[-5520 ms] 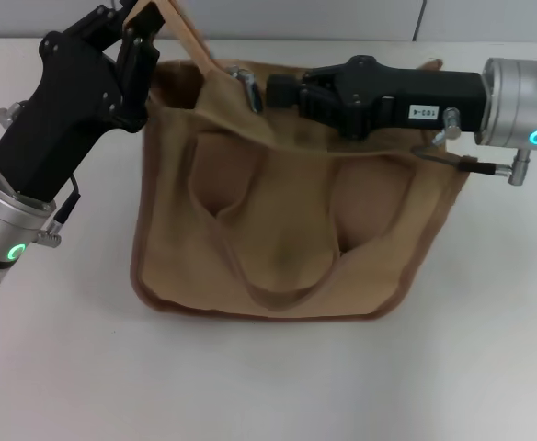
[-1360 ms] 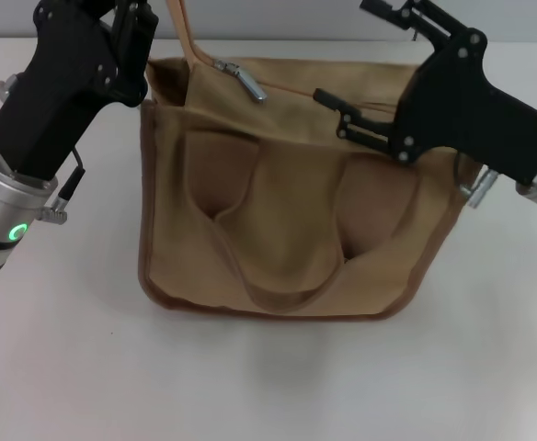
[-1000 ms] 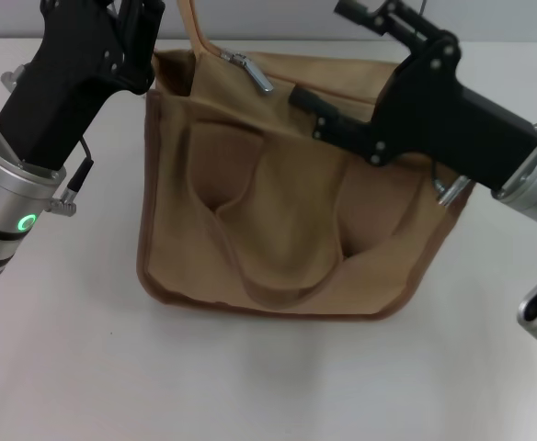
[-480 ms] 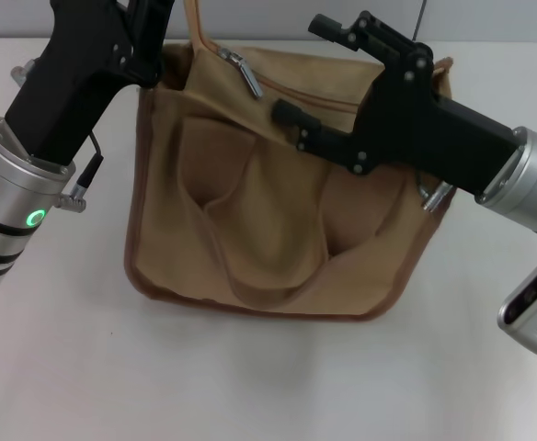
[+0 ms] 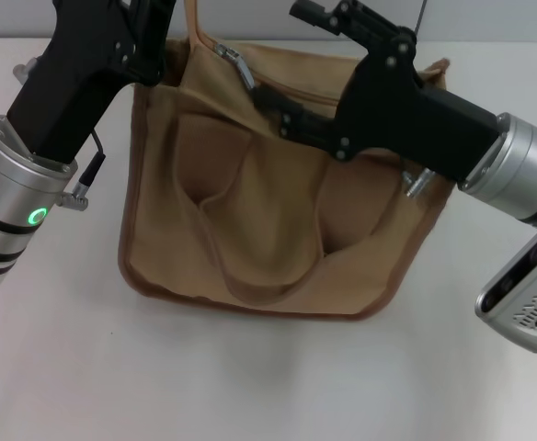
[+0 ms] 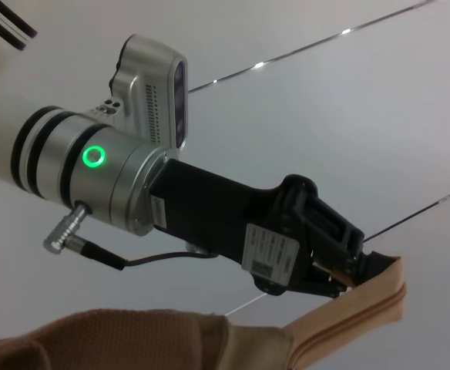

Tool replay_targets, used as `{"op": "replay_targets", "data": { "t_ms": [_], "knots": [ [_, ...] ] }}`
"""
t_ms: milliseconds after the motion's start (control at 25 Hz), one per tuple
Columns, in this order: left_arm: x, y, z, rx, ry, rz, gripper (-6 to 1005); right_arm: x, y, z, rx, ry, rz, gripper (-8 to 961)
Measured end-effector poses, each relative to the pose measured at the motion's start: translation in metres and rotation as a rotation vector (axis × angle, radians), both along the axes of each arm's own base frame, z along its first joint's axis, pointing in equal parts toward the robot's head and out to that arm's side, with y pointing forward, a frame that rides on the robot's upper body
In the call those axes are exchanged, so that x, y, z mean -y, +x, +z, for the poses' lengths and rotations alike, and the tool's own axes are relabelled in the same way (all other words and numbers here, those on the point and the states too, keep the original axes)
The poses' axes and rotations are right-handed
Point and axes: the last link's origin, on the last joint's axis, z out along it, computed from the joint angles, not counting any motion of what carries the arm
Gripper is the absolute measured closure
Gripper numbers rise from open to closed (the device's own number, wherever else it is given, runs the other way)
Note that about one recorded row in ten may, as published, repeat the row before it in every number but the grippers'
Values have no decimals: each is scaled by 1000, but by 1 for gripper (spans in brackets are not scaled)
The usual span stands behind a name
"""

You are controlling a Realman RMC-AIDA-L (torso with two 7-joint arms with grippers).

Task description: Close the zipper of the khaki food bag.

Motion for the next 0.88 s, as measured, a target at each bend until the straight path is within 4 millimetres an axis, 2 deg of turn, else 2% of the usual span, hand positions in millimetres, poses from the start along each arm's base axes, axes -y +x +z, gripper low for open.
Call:
{"op": "replay_targets", "data": {
  "t_ms": [440,880],
  "knots": [
    [-1,0,1,3,4,2,920,-1,-5,-9,26,-10,-8,193],
    [-5,1,-1,-2,5,20,920,5,8,-9,23,-9,-47,193]
  ]
}}
